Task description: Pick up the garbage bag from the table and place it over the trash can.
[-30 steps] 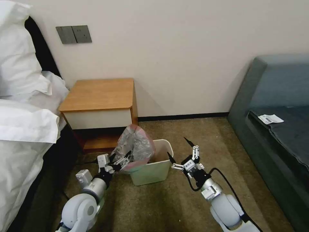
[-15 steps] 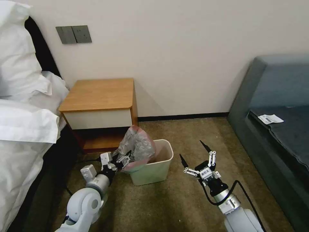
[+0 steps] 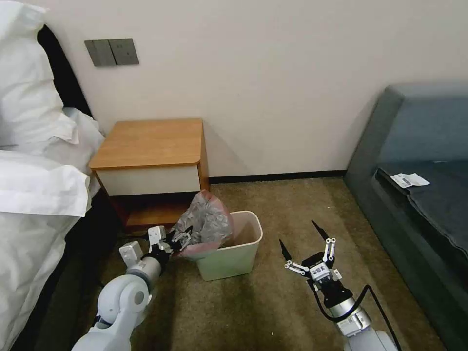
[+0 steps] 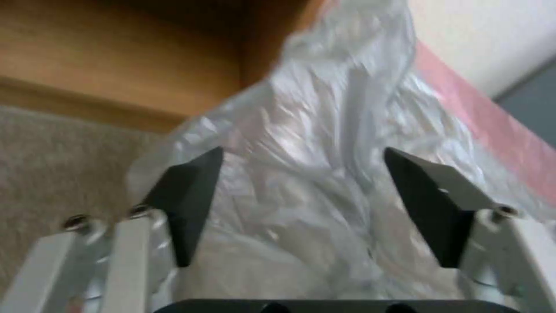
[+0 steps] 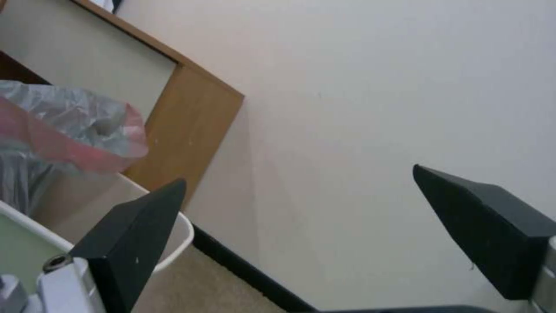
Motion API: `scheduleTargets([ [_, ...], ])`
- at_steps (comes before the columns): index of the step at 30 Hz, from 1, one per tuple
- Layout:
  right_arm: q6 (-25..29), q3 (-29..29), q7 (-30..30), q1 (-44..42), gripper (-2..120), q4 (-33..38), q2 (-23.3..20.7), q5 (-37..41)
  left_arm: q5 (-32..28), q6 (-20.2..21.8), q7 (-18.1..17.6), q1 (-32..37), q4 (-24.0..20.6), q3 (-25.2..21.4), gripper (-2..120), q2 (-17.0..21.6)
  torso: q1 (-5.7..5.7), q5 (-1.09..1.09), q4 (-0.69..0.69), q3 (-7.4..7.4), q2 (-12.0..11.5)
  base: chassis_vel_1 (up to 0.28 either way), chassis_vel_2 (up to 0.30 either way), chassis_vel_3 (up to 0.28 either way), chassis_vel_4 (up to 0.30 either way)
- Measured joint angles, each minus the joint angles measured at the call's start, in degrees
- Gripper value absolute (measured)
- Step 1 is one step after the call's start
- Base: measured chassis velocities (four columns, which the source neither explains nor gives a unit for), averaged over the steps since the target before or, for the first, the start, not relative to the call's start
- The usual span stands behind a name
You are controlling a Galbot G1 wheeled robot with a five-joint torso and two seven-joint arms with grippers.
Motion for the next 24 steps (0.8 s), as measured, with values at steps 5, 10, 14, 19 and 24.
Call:
scheduleTargets([
  [5, 1.1, 0.1, 0.0, -0.4, 100, -0.6, 1.0, -0.7, -0.2, 3.9, 1.1, -0.8, 0.0, -0.5, 80, 0.5, 0.00, 0.00, 0.00, 0.00, 0.0, 0.000, 0.000, 0.000, 0.000],
  [10, 1.7, 0.2, 0.0, -0.8, 100, -0.5, 1.5, -1.0, 0.2, 4.2, 1.0, -1.8, 1.5, -0.7, 79, 0.4, 0.00, 0.00, 0.00, 0.00, 0.0, 0.000, 0.000, 0.000, 0.000],
  [14, 2.1, 0.6, 0.0, -1.1, 100, -0.4, 1.6, -1.0, 0.4, 4.0, 0.8, -2.1, 2.6, -1.0, 76, 0.3, 0.00, 0.00, 0.00, 0.00, 0.0, 0.000, 0.000, 0.000, 0.000],
  [19, 2.4, 0.9, 0.0, -1.6, 100, -0.2, 1.9, -1.0, 0.6, 3.7, 0.8, -2.5, 4.1, -0.7, 75, 0.0, 0.00, 0.00, 0.00, 0.00, 0.0, 0.000, 0.000, 0.000, 0.000],
  [24, 3.0, 1.2, 0.0, -2.2, 100, 0.1, 2.4, -1.2, 1.0, 3.5, 1.3, -2.5, 4.9, 0.3, 68, -0.1, 0.00, 0.00, 0.00, 0.00, 0.0, 0.000, 0.000, 0.000, 0.000],
])
